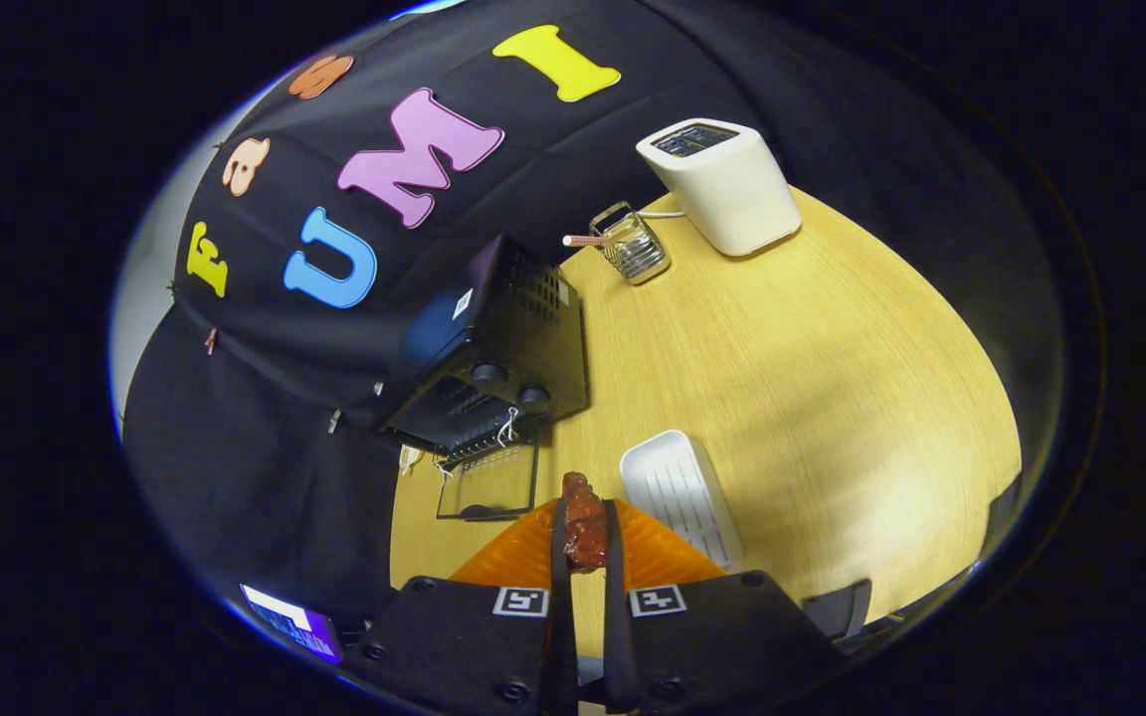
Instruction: Open the toaster oven, put the food inside, and close the toaster oven door.
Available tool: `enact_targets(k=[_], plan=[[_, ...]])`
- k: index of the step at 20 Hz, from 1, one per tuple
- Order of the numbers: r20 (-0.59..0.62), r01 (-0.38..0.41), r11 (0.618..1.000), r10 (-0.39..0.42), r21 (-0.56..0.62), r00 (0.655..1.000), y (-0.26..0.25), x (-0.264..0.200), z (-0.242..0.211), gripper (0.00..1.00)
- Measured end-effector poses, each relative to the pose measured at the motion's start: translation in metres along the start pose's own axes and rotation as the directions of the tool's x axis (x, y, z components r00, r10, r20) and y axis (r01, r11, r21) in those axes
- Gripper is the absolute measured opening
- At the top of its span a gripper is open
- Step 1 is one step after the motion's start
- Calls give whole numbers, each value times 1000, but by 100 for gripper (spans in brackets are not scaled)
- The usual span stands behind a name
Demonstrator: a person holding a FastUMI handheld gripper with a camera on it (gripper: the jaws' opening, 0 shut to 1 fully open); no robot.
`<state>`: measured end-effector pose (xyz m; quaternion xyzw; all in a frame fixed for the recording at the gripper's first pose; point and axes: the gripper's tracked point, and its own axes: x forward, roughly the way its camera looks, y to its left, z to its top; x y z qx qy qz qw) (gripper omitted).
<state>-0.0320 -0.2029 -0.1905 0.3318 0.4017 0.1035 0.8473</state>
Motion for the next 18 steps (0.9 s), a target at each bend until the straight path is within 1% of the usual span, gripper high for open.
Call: enact_targets(k=[7,9,12,15,18], plan=[[23,-25,999,24,42,999,68,18,-49,15],[56,-37,998,34,45,998,90,25,-58,15],[64,-61,996,57,57,996,121,37,-75,15],[75,-64,996,60,55,995,142,49,-90,15],[83,-102,992,95,80,992,170,63,-101,15]])
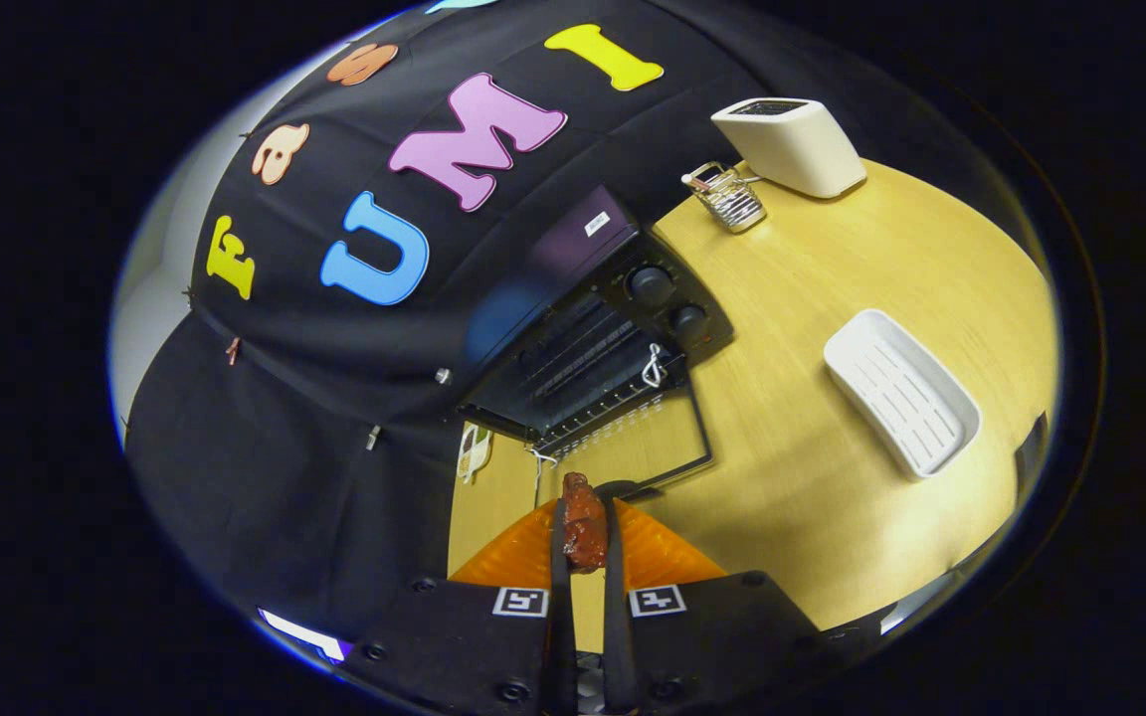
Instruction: Open the toaster oven, put the food inside, and close the toaster oven door.
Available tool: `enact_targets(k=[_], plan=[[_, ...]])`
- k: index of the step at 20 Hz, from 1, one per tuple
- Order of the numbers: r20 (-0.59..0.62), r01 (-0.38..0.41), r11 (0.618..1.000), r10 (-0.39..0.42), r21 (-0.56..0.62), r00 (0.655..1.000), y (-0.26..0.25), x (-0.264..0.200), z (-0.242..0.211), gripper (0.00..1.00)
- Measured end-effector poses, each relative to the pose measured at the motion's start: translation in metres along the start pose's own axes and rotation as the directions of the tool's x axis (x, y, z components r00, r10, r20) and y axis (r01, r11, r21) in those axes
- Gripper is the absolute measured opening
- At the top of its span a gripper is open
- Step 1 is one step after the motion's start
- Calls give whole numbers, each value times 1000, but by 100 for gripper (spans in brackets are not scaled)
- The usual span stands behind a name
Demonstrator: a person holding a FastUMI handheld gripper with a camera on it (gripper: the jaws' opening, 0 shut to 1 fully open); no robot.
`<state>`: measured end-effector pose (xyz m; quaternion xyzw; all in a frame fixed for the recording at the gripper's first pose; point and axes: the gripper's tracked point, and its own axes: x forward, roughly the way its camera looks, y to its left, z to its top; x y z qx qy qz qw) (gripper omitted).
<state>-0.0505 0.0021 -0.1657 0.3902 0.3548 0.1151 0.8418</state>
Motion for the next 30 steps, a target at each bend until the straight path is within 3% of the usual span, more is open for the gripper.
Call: enact_targets(k=[7,12,16,25,30], plan=[[29,-69,998,68,8,997,31,48,-9,15],[104,-68,996,62,54,993,26,85,17,15],[175,-114,989,97,89,980,26,115,39,15],[410,-113,974,24,194,912,4,179,77,15],[453,-144,945,-4,293,892,-8,211,85,14]])
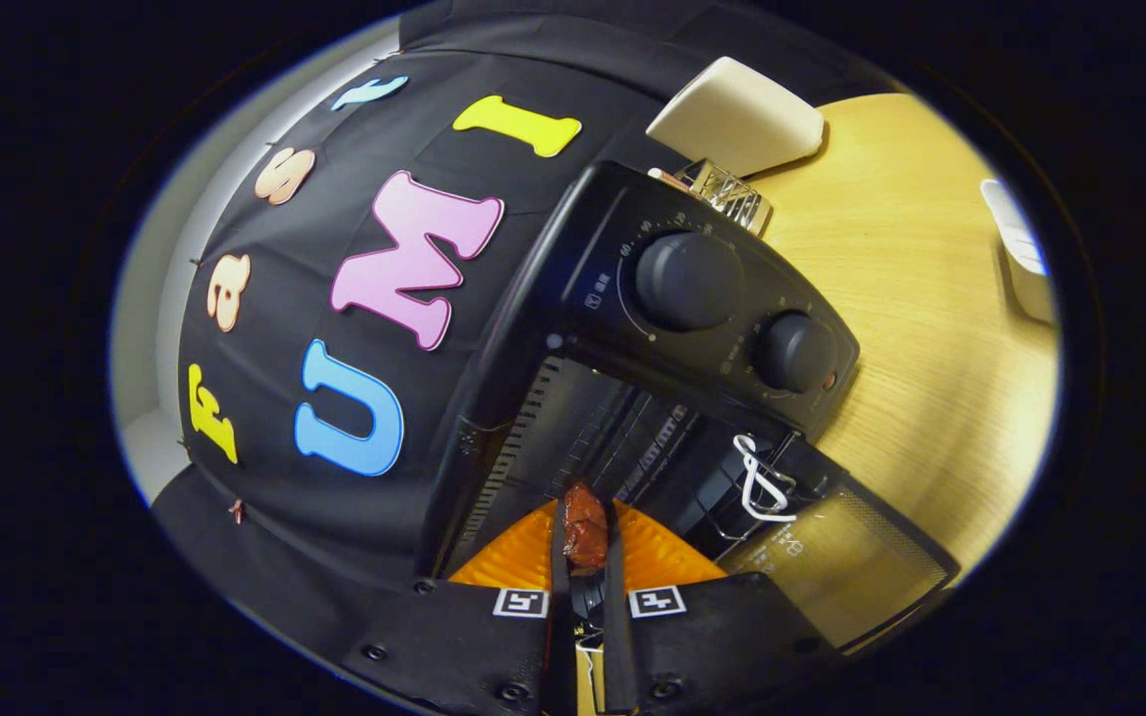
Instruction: Open the toaster oven, put the food inside, and close the toaster oven door.
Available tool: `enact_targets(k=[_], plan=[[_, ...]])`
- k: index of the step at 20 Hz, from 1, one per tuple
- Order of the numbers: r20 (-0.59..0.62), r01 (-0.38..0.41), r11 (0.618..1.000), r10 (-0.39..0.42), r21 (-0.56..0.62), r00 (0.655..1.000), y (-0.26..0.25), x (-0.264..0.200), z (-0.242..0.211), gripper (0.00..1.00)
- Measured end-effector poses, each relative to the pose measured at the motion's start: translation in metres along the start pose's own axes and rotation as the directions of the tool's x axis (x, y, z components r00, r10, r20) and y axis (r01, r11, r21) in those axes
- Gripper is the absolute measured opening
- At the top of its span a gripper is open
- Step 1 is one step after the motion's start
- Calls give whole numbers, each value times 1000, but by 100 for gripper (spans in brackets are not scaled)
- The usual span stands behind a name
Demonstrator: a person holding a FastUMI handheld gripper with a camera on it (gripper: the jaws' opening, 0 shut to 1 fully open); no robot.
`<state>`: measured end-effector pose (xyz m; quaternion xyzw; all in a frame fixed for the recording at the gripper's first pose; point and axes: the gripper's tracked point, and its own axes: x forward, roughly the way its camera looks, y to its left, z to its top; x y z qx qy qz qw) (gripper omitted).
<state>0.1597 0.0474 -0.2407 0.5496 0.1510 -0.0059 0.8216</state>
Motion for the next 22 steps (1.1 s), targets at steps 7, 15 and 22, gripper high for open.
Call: enact_targets(k=[7,15,22], plan=[[28,56,996,-54,-65,998,-12,22,-5,16],[24,43,928,-36,-369,999,-1,4,-9,68],[10,87,800,-101,-593,995,-9,-14,-17,98]])
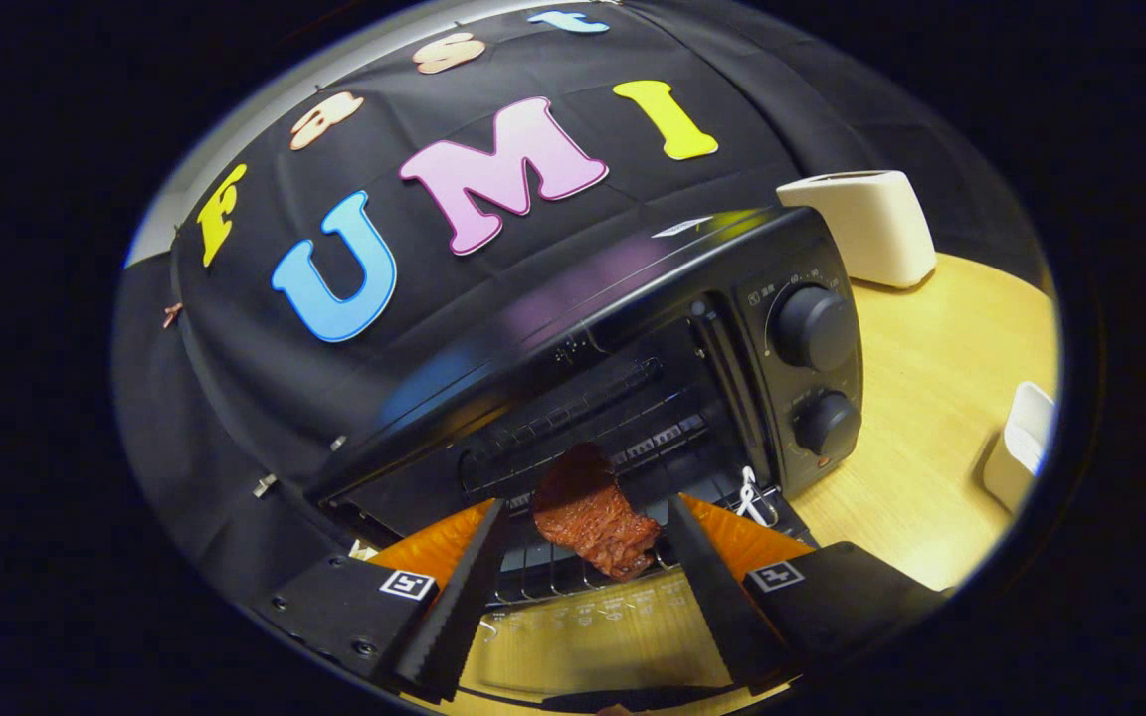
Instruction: Open the toaster oven, put the food inside, and close the toaster oven door.
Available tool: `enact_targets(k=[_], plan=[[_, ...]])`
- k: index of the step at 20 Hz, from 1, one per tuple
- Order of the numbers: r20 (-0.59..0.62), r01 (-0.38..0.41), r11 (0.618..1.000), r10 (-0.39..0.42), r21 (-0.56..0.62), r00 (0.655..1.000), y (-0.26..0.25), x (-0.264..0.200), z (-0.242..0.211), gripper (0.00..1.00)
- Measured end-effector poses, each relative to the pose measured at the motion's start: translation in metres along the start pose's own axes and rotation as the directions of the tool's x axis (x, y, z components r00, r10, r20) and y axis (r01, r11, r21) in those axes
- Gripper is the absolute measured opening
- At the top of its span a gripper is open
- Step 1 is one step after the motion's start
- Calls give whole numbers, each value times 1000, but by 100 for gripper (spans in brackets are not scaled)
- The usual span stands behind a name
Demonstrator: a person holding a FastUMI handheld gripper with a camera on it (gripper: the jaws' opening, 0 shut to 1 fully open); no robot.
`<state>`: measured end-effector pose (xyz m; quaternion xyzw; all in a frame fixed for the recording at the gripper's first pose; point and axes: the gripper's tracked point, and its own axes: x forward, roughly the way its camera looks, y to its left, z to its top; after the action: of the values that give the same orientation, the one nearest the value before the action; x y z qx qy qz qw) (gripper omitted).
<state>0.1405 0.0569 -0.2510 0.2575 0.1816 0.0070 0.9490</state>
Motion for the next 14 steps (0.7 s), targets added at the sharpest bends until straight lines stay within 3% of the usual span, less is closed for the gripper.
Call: enact_targets(k=[6,14], plan=[[-121,-48,973,21,-227,992,6,-43,-24,98],[-230,-90,881,-22,-465,973,2,-110,-45,98]])
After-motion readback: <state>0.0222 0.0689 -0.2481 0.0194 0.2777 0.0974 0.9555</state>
